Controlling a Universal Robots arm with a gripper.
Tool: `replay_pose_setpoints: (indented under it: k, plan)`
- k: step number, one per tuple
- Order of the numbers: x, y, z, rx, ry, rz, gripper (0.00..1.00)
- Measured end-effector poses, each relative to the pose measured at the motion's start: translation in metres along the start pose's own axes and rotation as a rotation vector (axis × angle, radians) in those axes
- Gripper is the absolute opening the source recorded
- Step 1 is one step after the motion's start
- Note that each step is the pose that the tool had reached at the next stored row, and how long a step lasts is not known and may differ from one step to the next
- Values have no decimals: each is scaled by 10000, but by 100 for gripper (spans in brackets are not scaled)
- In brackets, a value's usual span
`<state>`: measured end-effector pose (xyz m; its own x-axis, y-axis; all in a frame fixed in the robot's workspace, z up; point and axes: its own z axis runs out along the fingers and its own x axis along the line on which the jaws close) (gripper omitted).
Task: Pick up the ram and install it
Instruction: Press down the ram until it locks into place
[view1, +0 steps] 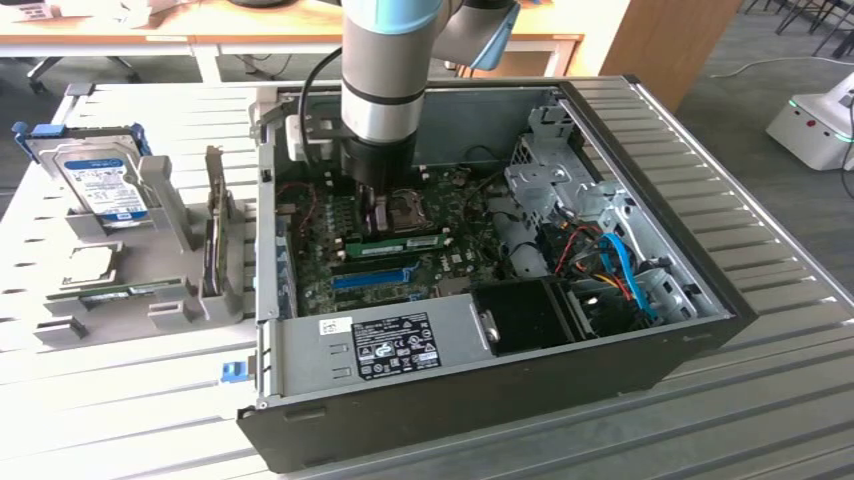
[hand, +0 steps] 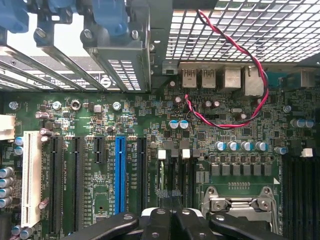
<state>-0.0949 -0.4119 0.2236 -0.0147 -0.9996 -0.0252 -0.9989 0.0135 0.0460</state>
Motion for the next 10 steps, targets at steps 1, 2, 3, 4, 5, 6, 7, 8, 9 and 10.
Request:
replay_pose_setpoints:
  k: [1,2,3,4,5,6,7,8,9,10]
  plan:
    - [0,0,2,1,1,0,11]
    - [1,0,4,1,1,-1,11]
    - [0,0,4,1,2,-1,11]
    - [0,0,4,1,2,0,11]
    - [0,0,4,1,2,0,11]
    - [0,-1,4,2,2,-1,11]
    - [0,0,4,2,1,0,11]
    - [0,0,5,2,1,0,11]
    - [1,0,7,2,-1,0,11]
    - [1,0,9,1,1,-1,11]
